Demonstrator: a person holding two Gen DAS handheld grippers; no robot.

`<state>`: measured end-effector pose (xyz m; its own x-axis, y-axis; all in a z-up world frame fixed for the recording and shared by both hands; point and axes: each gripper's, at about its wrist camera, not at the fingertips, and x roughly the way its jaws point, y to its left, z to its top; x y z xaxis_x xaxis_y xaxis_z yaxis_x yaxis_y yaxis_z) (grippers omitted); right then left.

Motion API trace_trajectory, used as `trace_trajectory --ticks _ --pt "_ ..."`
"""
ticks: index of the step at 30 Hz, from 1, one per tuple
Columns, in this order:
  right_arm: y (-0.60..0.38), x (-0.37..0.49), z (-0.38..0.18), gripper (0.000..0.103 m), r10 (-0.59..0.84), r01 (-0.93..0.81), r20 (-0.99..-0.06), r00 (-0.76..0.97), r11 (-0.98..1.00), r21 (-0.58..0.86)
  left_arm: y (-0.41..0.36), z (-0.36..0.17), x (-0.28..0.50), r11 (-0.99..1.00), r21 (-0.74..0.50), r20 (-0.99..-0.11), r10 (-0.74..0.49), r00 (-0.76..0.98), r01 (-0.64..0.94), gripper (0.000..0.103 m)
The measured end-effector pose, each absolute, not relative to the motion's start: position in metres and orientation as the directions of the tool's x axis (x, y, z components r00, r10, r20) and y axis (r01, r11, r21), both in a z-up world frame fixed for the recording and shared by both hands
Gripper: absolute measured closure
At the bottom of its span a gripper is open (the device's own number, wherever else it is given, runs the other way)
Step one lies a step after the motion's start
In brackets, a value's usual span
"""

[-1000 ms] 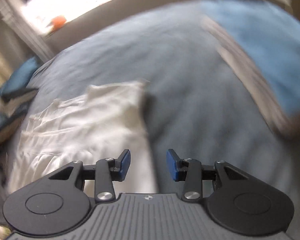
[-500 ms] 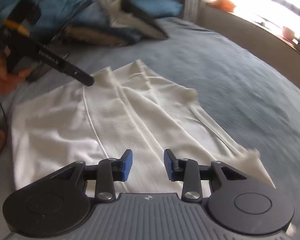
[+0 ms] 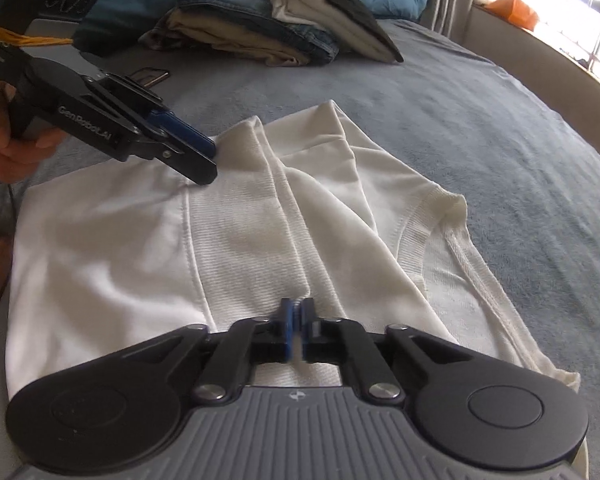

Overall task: Fold clothes
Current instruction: 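Grasp the ribbed hem edge with both grippers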

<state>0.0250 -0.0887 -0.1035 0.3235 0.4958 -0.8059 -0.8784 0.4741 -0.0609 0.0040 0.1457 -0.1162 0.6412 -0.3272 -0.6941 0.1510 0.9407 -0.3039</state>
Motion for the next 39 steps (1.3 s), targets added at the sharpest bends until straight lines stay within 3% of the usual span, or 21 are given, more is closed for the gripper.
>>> trace_trajectory --ticks 9,14,16,21,23,25,30,33,35,39 --pt "-0.084 0.025 -0.105 0.102 0.482 -0.852 -0.773 0.413 0.504 -0.141 0.154 -0.116 0.01 0.931 -0.339 -0.687 -0.344 0.64 0.137 0.072" --pt "-0.081 0.024 -0.112 0.102 0.465 -0.84 -0.77 0.436 0.519 -0.162 0.149 -0.107 0.009 0.961 -0.237 -0.684 -0.268 0.679 0.141 0.071" --pt "-0.082 0.021 -0.11 0.102 0.456 -0.832 -0.768 0.45 0.527 -0.174 0.148 -0.106 0.009 0.969 -0.2 -0.683 -0.243 0.688 0.144 0.062" --pt "-0.08 0.021 -0.117 0.102 0.453 -0.819 -0.767 0.455 0.551 -0.16 0.143 -0.114 0.017 0.979 -0.136 -0.706 -0.203 0.679 0.152 0.062" --pt "-0.081 0.021 -0.117 0.102 0.455 -0.815 -0.764 0.457 0.558 -0.155 0.145 -0.113 0.019 0.978 -0.156 -0.688 -0.207 0.695 0.137 0.07" --pt "-0.082 0.021 -0.117 0.102 0.456 -0.811 -0.762 0.459 0.565 -0.15 0.148 -0.112 0.02 0.975 -0.184 -0.667 -0.215 0.713 0.122 0.094" --pt "-0.082 0.022 -0.119 0.101 0.455 -0.792 -0.754 0.473 0.594 -0.139 0.155 -0.116 0.029 0.968 -0.244 -0.668 -0.217 0.711 0.066 0.096" --pt "-0.091 0.025 -0.115 0.098 0.466 -0.749 -0.743 0.481 0.659 -0.072 0.16 -0.118 0.034 0.956 -0.289 -0.68 -0.238 0.694 0.045 0.094" --pt "-0.105 0.027 -0.105 0.087 0.459 -0.685 -0.733 0.502 0.728 -0.013 0.164 -0.117 0.034 0.949 -0.315 -0.68 -0.25 0.689 0.034 0.09" --pt "-0.17 0.014 -0.074 0.072 0.414 -0.527 -0.695 0.588 0.848 0.059 0.173 -0.117 0.033 0.936 -0.352 -0.692 -0.275 0.668 0.021 0.068"
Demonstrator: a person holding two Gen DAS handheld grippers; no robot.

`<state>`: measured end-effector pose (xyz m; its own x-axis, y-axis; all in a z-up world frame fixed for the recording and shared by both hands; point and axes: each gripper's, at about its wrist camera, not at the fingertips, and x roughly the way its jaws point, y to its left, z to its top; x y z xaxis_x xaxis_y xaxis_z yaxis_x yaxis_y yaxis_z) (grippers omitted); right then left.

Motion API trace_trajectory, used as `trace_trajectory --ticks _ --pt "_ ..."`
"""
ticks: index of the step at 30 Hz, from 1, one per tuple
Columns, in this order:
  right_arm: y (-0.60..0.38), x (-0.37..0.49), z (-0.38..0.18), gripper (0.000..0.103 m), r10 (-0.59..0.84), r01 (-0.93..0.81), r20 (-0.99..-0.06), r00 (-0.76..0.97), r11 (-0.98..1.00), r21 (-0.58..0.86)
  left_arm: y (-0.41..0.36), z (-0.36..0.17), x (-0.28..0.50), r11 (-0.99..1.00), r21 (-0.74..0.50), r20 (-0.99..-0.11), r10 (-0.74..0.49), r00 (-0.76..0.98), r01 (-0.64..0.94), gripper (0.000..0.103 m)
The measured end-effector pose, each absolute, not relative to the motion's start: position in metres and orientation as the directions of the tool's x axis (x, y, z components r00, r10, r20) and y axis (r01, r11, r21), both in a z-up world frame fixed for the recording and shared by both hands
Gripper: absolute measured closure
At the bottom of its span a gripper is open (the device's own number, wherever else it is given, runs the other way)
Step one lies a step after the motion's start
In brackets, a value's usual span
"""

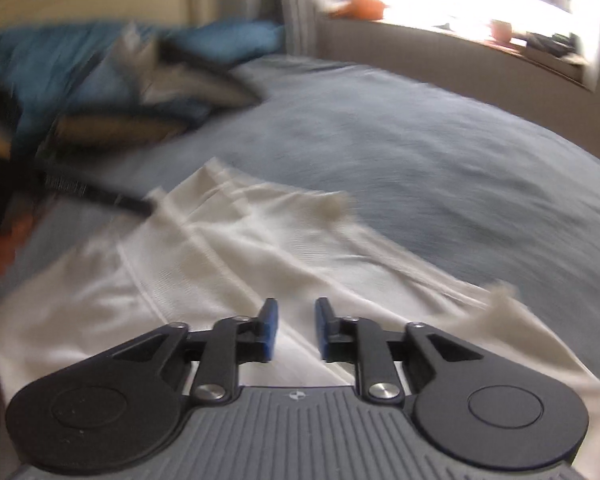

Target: Fold clothes

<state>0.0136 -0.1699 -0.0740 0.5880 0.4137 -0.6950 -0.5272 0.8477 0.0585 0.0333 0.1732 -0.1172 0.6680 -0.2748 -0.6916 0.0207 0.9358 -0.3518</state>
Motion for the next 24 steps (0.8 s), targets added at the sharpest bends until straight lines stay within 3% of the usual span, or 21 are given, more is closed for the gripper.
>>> trace_trajectory --ticks 4,8,11,15,18,20,22,24 --pt "-0.26 0.006 -0.056 0.061 0.296 -0.312 -0.703 0.647 0.944 0.111 0.18 -0.122 0.035 0.923 -0.384 -0.71 -0.305 0.634 0.015 0.058" --pt "-0.333 0.007 -0.063 0.06 0.233 -0.121 -0.748 0.622 0.972 0.202 0.181 -0.13 0.038 0.914 -0.406 -0.724 -0.326 0.608 0.007 0.058" --pt "-0.362 0.01 -0.076 0.06 0.24 -0.06 -0.775 0.584 0.965 0.254 0.18 -0.13 0.039 0.913 -0.407 -0.718 -0.328 0.614 0.012 0.059" --pt "-0.363 0.011 -0.093 0.06 0.244 -0.088 -0.802 0.545 0.968 0.235 0.177 -0.129 0.038 0.914 -0.405 -0.714 -0.326 0.619 0.015 0.069" --pt "-0.359 0.01 -0.099 0.071 0.234 -0.116 -0.795 0.559 0.972 0.205 0.173 -0.125 0.036 0.926 -0.378 -0.712 -0.306 0.632 0.023 0.077" --pt "-0.356 0.006 -0.099 0.092 0.231 -0.124 -0.783 0.577 0.973 0.195 0.171 -0.121 0.033 0.933 -0.359 -0.708 -0.29 0.644 0.026 0.084" --pt "-0.354 0.0 -0.095 0.099 0.215 -0.129 -0.772 0.599 0.977 0.173 0.169 -0.117 0.029 0.939 -0.342 -0.699 -0.276 0.659 0.031 0.09" --pt "-0.351 -0.004 -0.089 0.1 0.205 -0.132 -0.756 0.621 0.979 0.156 0.168 -0.113 0.026 0.944 -0.329 -0.691 -0.267 0.672 0.037 0.093"
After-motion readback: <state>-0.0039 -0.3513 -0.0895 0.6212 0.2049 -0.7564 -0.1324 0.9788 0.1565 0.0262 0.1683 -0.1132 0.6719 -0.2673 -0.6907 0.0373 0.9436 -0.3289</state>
